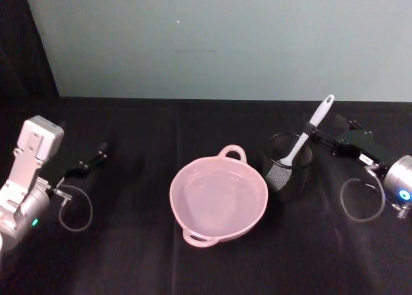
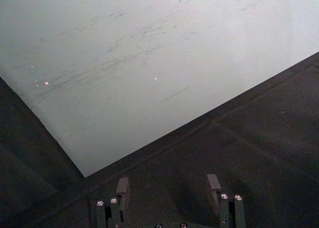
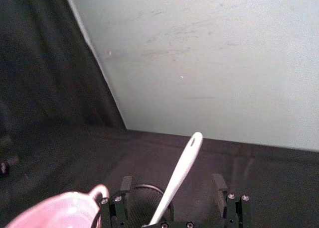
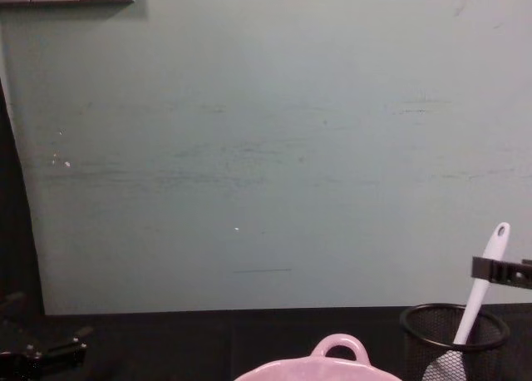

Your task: Use the one hand to pick up the spoon and stir the clear water in the bowl.

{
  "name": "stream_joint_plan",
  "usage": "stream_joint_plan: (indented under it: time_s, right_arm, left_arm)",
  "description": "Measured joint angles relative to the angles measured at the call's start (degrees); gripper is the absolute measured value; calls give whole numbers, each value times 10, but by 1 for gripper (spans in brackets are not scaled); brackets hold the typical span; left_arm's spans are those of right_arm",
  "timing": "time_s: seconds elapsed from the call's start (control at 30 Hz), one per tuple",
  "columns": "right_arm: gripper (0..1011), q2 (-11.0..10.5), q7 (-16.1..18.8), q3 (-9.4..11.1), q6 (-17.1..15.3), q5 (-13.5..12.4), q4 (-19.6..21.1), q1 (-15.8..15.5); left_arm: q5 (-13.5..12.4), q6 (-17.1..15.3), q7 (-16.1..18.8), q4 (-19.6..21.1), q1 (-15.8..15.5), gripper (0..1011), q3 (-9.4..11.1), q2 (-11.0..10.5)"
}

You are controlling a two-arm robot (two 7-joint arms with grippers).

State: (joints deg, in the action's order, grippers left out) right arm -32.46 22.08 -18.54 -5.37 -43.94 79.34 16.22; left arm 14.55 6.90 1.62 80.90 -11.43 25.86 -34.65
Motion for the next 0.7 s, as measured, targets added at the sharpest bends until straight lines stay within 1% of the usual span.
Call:
stream_joint_plan:
  time_s: [0.03,0.07,0.1,0.13,0.2,0.23,0.3,0.33,0.43,0.47,0.5,0.53,0.57,0.63,0.67,0.7]
  right_arm:
    - [1002,-6,-5,-1,-1,9,10,-3]
    - [1003,-20,-19,-2,-3,31,33,-11]
    - [1003,-27,-28,-3,-3,43,44,-16]
    - [1003,-38,-45,-2,-3,64,65,-26]
    - [1002,-47,-67,1,-1,85,85,-38]
    - [1003,-53,-92,4,1,106,102,-50]
    - [1002,-56,-117,6,3,129,114,-59]
    - [1003,-57,-144,7,6,153,122,-67]
    - [1003,-54,-170,8,9,179,123,-74]
    - [1003,-50,-180,7,11,192,118,-73]
    - [1003,-48,-183,5,12,199,114,-72]
    - [1003,-47,-185,4,12,204,109,-71]
    - [1002,-43,-188,0,14,216,96,-66]
    - [1003,-35,-185,-4,23,224,71,-59]
    - [1002,-35,-185,-4,23,224,71,-59]
    - [1002,-30,-177,-5,30,224,54,-56]
  left_arm:
    - [0,0,0,0,0,1005,0,0]
    - [0,0,0,0,0,1005,0,0]
    - [0,0,0,0,0,1005,0,0]
    - [0,0,0,0,0,1005,0,0]
    - [0,0,0,0,0,1005,0,0]
    - [0,0,0,0,0,1005,0,0]
    - [0,0,0,0,0,1005,0,0]
    - [0,0,0,0,0,1005,0,0]
    - [0,0,0,0,0,1005,0,0]
    - [0,0,0,0,0,1005,0,0]
    - [0,0,0,0,0,1005,0,0]
    - [0,0,0,0,0,1005,0,0]
    - [0,0,0,0,0,1005,0,0]
    - [0,0,0,0,0,1005,0,0]
    - [0,0,0,0,0,1005,0,0]
    - [0,0,0,0,0,1005,0,0]
